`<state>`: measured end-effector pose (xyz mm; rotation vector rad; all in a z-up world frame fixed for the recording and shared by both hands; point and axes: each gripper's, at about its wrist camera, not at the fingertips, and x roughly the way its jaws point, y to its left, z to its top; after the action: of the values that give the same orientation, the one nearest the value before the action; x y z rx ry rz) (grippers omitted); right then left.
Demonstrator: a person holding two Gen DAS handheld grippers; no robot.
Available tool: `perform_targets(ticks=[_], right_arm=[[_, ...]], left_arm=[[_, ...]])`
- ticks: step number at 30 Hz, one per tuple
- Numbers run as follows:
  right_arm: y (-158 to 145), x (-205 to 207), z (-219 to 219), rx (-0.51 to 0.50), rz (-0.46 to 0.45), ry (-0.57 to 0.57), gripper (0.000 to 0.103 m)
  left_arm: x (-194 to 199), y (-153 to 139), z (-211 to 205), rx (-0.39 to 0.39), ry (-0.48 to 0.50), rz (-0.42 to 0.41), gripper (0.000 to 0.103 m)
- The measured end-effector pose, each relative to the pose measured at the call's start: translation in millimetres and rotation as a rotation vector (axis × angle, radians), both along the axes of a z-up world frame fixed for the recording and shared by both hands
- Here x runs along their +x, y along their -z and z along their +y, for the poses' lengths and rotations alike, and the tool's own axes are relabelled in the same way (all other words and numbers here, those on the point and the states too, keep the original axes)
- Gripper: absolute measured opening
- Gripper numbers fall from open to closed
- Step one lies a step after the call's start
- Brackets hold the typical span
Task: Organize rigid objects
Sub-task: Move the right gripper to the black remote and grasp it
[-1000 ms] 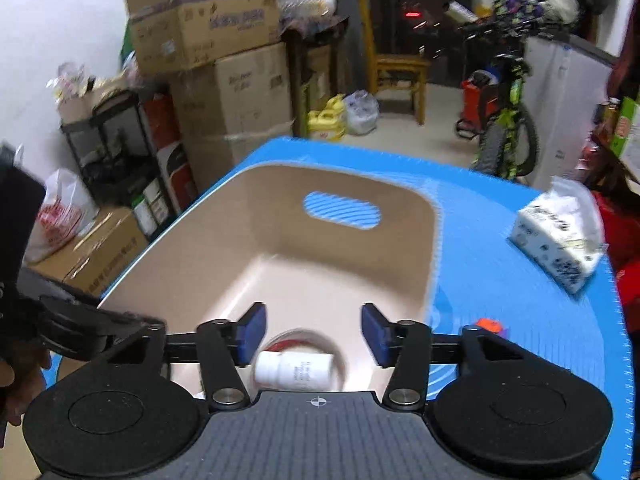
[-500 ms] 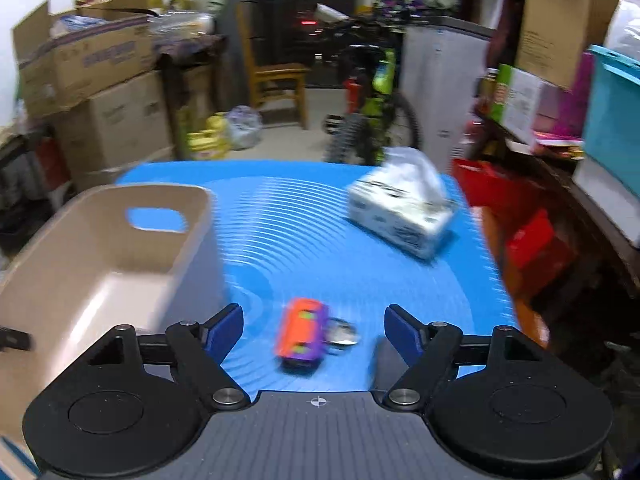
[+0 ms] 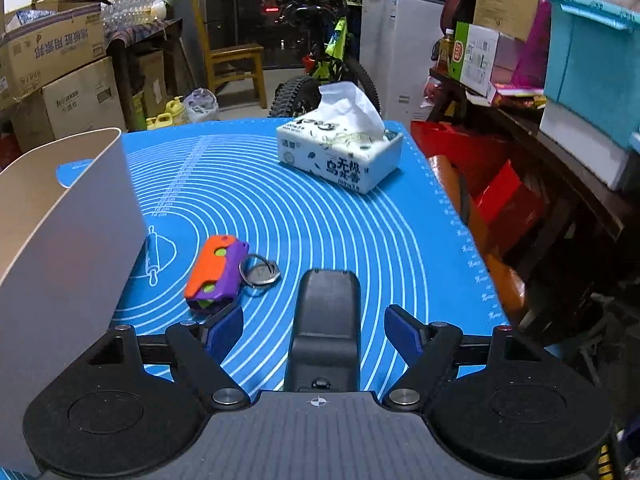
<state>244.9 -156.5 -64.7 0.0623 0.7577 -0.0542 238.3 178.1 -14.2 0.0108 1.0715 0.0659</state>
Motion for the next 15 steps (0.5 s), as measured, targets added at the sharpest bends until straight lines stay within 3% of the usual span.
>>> perform_targets(ticks=[4, 15], right_arm=[[10.7, 0.6, -5.9, 0.031, -0.001, 0.013, 0.081], [29.0, 2.2, -0.3, -0.014, 0.005, 0.016, 0.080]], left_arm=[[0.1, 0.1, 0.3, 0.000, 0.000, 0.000, 0.008], [-0.2, 0.2, 0.4, 0.004, 0.002, 0.000, 0.008]])
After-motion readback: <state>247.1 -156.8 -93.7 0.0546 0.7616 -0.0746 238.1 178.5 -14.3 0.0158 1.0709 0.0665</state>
